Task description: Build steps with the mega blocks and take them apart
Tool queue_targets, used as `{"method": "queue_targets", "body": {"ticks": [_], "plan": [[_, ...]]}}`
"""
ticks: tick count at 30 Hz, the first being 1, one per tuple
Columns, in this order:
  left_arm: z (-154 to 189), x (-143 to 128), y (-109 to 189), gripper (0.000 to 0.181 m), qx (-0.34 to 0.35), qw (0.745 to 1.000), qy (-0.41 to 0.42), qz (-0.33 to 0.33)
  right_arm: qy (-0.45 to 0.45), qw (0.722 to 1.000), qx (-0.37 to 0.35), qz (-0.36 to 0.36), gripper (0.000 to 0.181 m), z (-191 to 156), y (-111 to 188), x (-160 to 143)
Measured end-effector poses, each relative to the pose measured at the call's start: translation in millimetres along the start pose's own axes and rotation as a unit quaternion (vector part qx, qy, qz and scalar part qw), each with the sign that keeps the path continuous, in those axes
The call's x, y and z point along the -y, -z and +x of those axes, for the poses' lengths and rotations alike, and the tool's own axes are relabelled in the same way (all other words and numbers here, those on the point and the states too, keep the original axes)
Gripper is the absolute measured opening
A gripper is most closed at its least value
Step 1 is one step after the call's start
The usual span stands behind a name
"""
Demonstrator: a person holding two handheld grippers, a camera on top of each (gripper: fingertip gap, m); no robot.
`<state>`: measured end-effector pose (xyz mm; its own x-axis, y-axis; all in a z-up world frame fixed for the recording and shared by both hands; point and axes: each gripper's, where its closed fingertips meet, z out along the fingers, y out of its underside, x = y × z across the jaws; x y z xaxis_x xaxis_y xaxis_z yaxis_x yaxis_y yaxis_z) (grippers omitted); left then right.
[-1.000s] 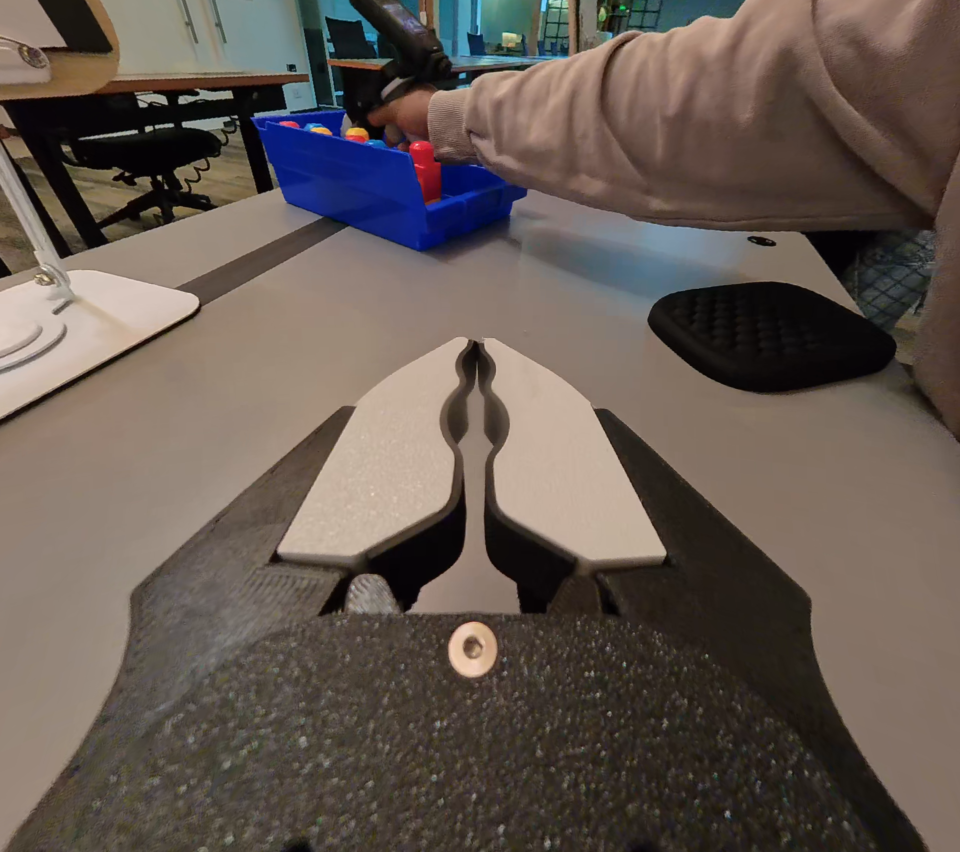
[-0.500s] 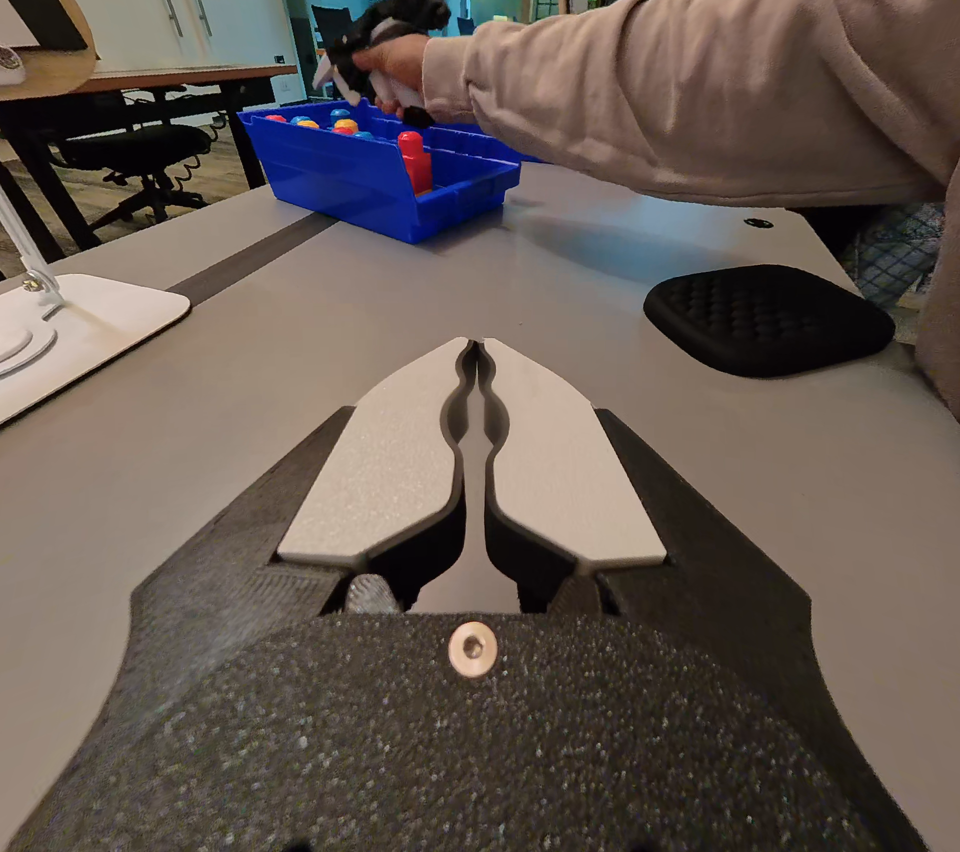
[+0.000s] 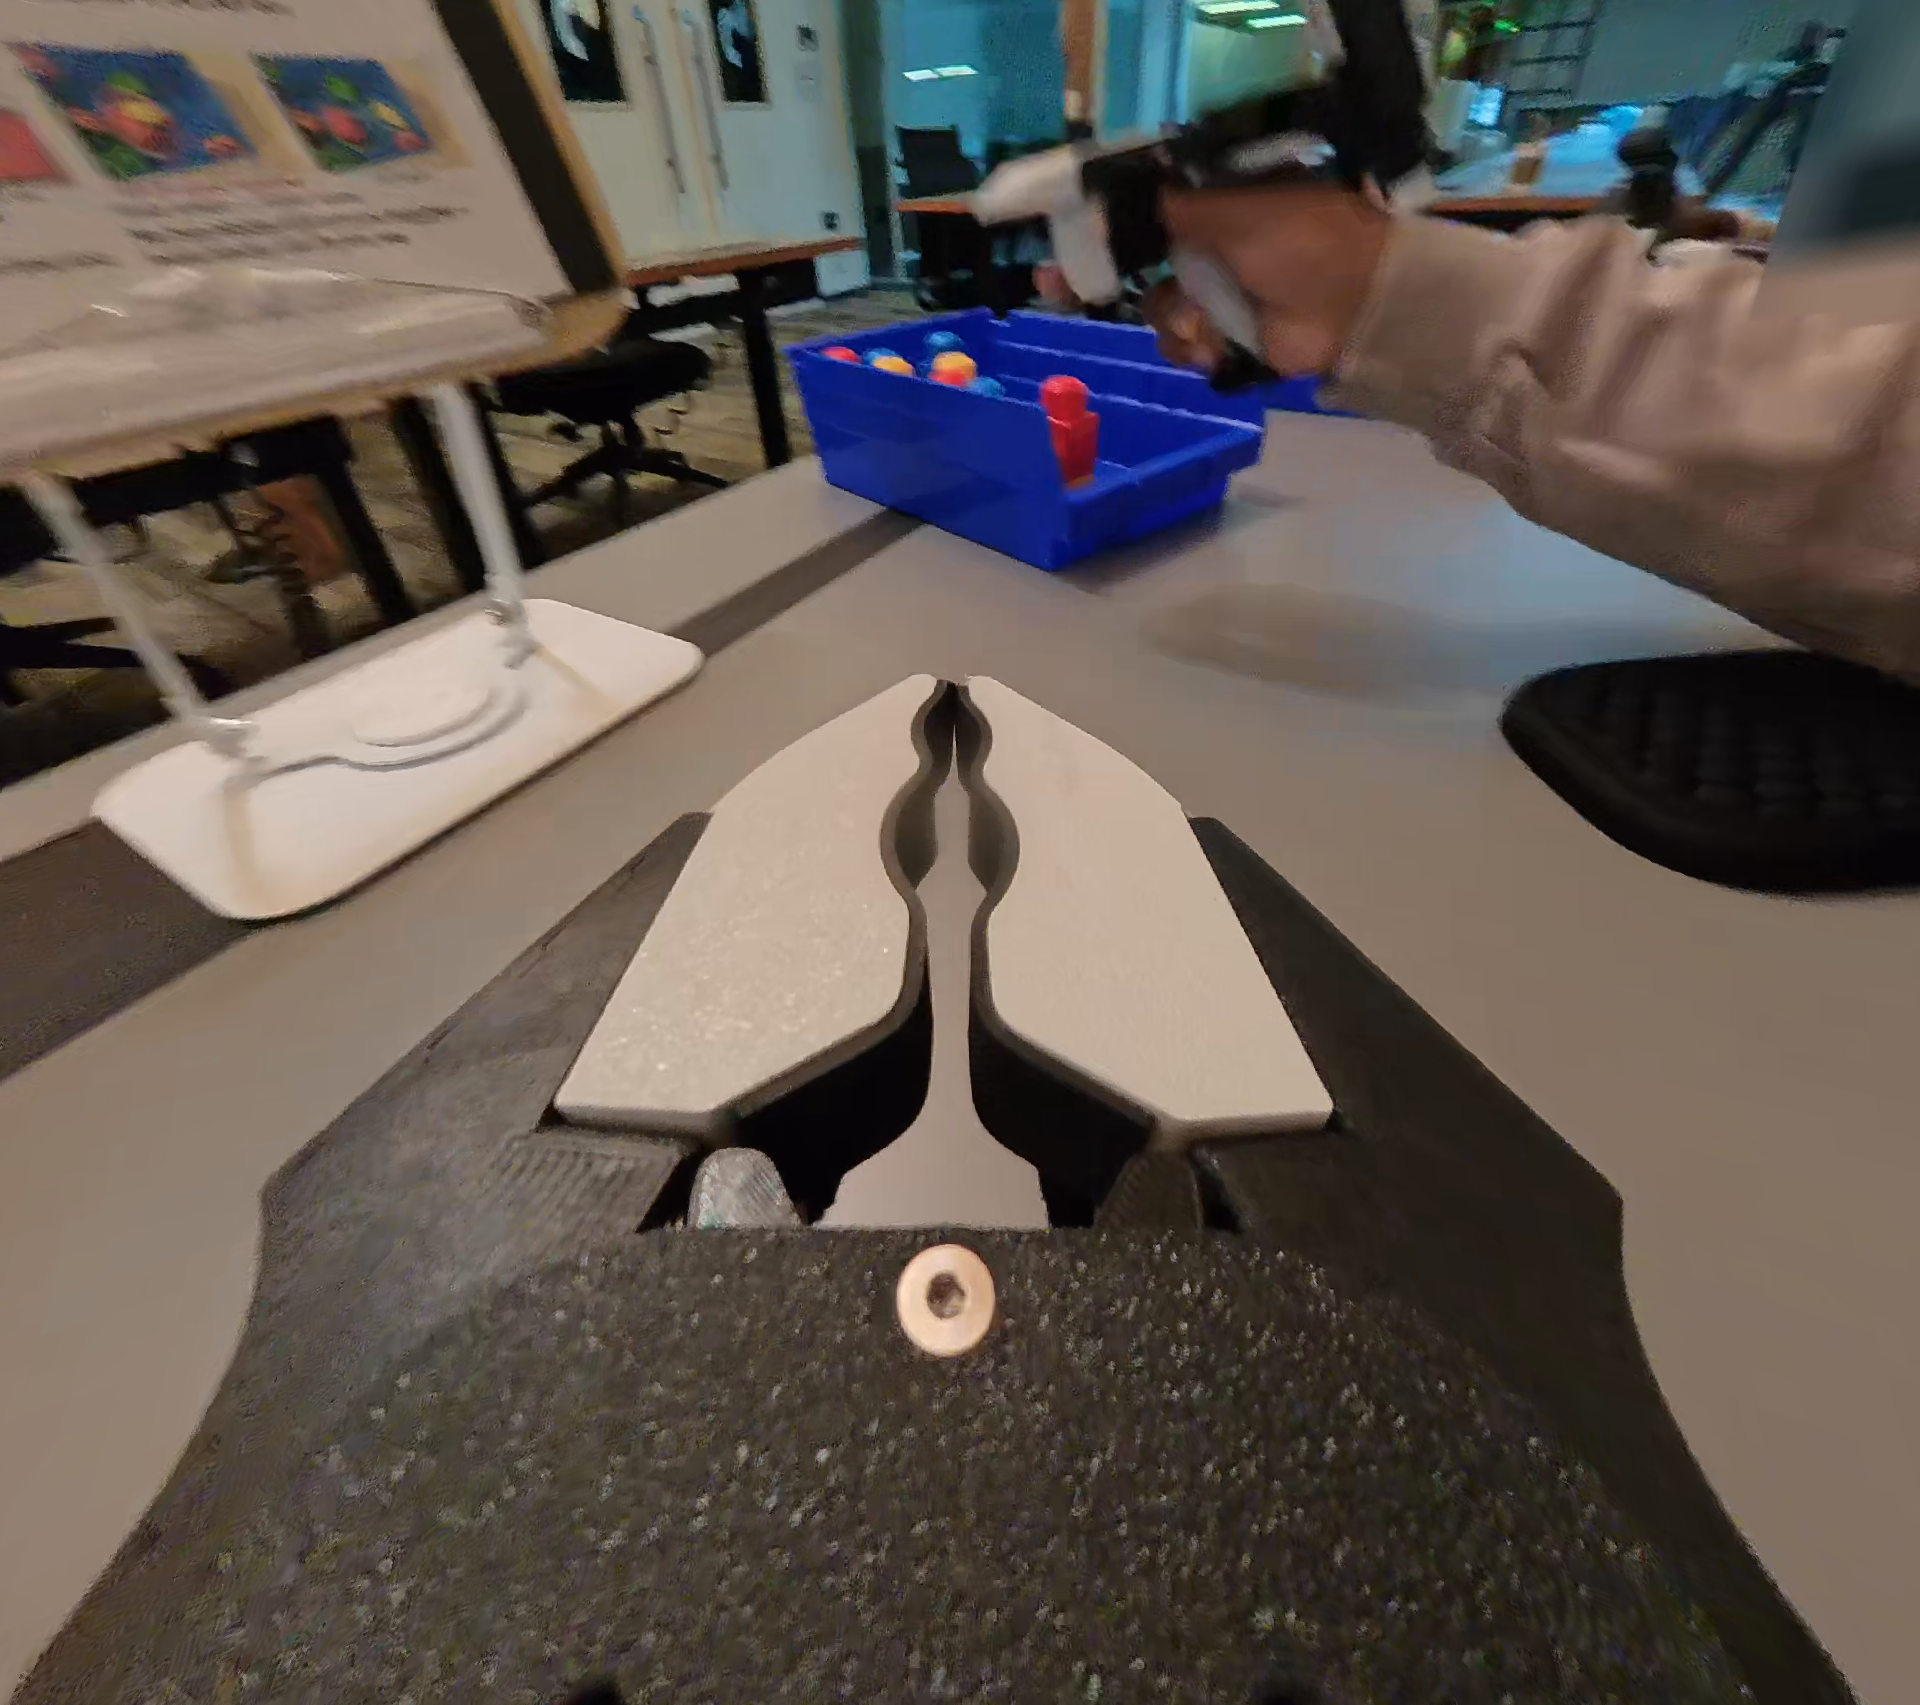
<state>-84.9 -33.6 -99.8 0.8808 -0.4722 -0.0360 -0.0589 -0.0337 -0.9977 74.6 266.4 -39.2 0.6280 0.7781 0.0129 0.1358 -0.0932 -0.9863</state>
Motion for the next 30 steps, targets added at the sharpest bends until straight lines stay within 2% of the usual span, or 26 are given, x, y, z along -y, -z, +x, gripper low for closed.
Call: {"method": "queue_targets", "body": {"ticks": [3,9,11,15,17,20,21,23,26,28,30], "plan": [[-36,23,22,0.0,0.063,0.998,-0.009,0.023,-0.012,0.999,0.048,-0.004,0.0,-56,7,-27],[-131,62,96,0.0,0.19,0.981,0.009,0.045,-0.016,0.991,0.123,-0.047,0.0,-140,10,-80],[-174,67,126,0.0,0.242,0.97,0.009,0.029,-0.017,0.987,0.149,-0.058,0.0,-157,13,-89],[-268,66,181,0.018,0.325,0.944,0.029,-0.038,-0.014,0.985,0.164,-0.048,0.0,-162,13,-98],[-315,57,201,0.03,0.345,0.933,0.033,-0.097,-0.025,0.983,0.175,-0.044,0.0,-163,12,-100],[-363,31,215,0.04,0.317,0.927,0.052,-0.192,-0.024,0.983,0.176,-0.049,0.0,-159,12,-106],[-376,18,221,0.041,0.313,0.919,0.054,-0.235,-0.021,0.983,0.175,-0.05,0.0,-158,12,-108],[-401,-12,239,0.043,0.318,0.887,0.031,-0.335,-0.014,0.983,0.174,-0.052,0.0,-157,13,-112],[-420,-60,263,0.047,0.294,0.835,0.027,-0.464,-0.002,0.983,0.176,-0.057,0.0,-156,11,-119],[-429,-83,277,0.048,0.282,0.802,0.01,-0.527,0.002,0.982,0.179,-0.063,0.0,-156,9,-124],[-435,-98,282,0.049,0.266,0.782,0.007,-0.563,0.008,0.98,0.185,-0.069,0.0,-158,7,-129]]}}
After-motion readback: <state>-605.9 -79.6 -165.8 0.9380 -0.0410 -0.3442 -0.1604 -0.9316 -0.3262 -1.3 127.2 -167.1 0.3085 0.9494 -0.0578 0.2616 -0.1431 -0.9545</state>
